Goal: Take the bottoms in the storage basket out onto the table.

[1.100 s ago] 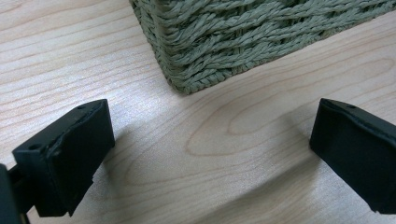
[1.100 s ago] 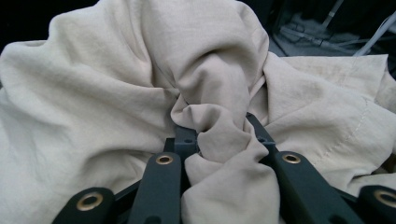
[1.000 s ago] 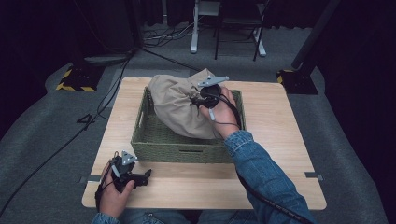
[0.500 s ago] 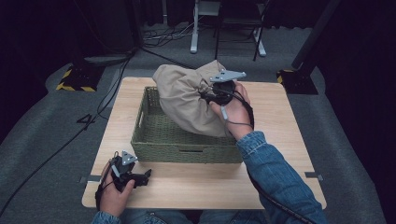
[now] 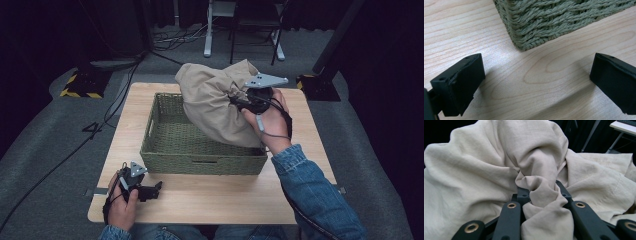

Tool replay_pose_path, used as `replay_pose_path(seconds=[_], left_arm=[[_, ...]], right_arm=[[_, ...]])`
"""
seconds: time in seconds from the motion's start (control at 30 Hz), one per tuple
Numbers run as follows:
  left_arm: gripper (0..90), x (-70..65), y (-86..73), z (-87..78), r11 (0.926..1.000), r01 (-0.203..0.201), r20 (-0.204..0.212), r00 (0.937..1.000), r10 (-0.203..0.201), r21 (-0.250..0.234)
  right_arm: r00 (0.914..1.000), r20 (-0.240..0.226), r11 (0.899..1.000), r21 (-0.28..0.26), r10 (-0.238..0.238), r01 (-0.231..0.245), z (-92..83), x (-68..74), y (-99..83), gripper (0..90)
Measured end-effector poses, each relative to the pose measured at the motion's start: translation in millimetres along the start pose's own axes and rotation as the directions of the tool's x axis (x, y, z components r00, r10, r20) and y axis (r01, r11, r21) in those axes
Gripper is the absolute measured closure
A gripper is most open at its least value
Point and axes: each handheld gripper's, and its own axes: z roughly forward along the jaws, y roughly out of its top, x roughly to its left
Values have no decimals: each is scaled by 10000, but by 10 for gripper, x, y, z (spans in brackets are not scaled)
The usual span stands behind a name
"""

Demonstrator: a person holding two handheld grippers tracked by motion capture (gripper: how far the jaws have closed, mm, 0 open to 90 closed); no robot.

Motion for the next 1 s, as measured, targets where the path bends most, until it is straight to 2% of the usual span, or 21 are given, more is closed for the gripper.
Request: replay_pose_path(seconds=[0.23,0.27,0.33,0.4,0.43,0.5,0.67,0.87,1.0], left_arm=[[0,5,3,1,10000,-54,32,10000,54,22],[0,7,3,3,10000,-72,53,10000,71,17],[0,7,4,3,10000,-74,56,10000,74,17],[0,5,3,4,10000,-44,57,10000,44,-2],[0,5,3,4,10000,-44,57,10000,44,-2],[0,5,3,4,10000,-46,56,10000,46,-4],[0,5,3,4,10000,-49,57,10000,49,-5],[0,4,3,4,10000,-40,57,10000,40,-10],[0,5,3,4,10000,-46,56,10000,46,-6]], right_arm=[[9997,207,9998,-187,104,-100,-242,-112,-67,720],[9994,327,9998,-163,121,-115,-310,-166,-89,719],[9991,390,9997,-179,144,-137,-335,-189,-100,719],[9976,647,9995,-223,251,-237,-435,-301,-147,718],[9976,647,9995,-223,251,-237,-435,-301,-147,718],[9953,896,9991,-233,366,-347,-512,-396,-192,718],[9920,1173,9987,-251,466,-440,-615,-517,-245,718],[9882,1453,9986,-248,492,-461,-705,-614,-279,718],[9800,1899,9982,-101,601,-593,-788,-762,-349,717]])
